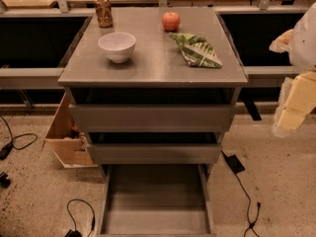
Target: Place green jalapeno chip bag into bottom drawer
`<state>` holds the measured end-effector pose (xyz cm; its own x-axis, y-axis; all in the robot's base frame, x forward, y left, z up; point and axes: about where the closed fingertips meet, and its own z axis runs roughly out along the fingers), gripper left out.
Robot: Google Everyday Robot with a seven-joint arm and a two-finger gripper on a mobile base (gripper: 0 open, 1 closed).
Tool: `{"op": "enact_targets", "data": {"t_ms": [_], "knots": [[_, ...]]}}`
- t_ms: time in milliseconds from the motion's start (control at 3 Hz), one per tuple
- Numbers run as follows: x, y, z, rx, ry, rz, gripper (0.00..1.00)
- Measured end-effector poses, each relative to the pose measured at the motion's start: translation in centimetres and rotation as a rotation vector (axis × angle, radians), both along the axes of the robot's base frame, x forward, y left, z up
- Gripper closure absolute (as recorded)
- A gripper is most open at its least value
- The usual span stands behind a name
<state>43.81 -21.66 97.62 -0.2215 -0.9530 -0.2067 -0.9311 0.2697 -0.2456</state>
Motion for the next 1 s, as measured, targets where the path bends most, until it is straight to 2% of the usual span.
{"op": "enact_targets", "data": {"t_ms": [333, 667, 1000], "knots": [[0.4, -0.1, -0.1, 0.011, -0.007, -0.004, 0.00], [3.2, -0.6, -1.0, 0.078, -0.045, -0.030, 0.00], [8.8, -1.9, -0.8, 0.240, -0.142, -0.119, 0.00]]}}
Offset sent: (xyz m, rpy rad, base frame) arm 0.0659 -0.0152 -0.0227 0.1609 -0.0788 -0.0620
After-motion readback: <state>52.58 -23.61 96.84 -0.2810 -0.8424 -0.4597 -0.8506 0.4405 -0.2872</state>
